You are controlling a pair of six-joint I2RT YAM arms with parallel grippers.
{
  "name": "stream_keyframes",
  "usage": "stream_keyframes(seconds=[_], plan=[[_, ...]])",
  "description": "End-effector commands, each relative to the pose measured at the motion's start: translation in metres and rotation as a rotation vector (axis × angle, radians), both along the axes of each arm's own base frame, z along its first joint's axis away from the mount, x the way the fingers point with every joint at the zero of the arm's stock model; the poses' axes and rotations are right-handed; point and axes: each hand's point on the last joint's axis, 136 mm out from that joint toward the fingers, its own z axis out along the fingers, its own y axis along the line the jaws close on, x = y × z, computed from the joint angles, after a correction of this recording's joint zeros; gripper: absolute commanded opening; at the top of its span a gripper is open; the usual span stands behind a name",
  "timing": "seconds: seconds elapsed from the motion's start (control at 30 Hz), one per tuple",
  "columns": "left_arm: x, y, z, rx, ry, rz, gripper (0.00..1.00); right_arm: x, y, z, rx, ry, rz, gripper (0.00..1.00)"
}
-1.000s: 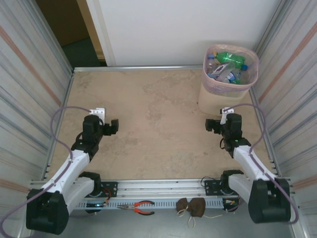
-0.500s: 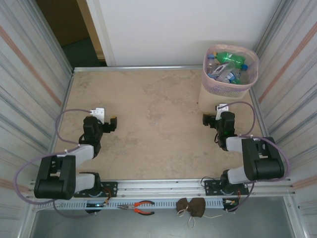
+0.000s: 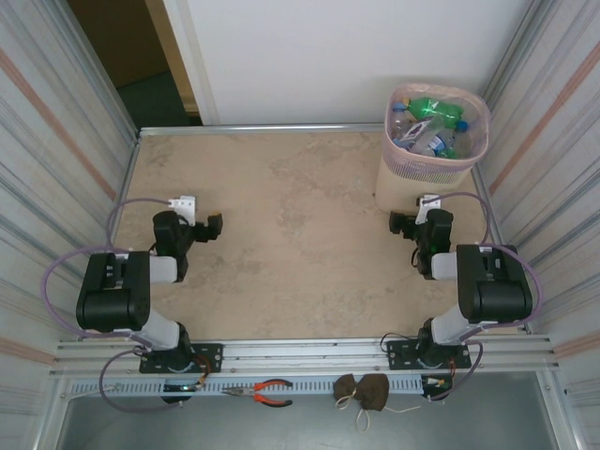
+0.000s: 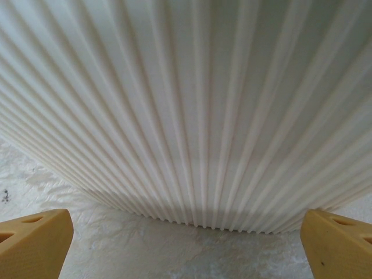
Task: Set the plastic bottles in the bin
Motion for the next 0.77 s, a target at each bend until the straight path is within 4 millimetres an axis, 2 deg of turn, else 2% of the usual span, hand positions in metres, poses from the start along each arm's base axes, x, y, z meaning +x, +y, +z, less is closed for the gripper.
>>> stream_keyframes(seconds=[0.0,0.73], plan=[[0.0055,-0.0053,0.0053,0.024,-0.009,-0.025,0.99,0.0105,-0.0018,0.0116,0.031,-0.035,-0.006,0.99],[0.0045,-0.0056,0.0065,0.024,-0.014,-0.021,0.99,0.0108,-0.0024,0.0124,0.040,-0.036,-0.004,0.99]])
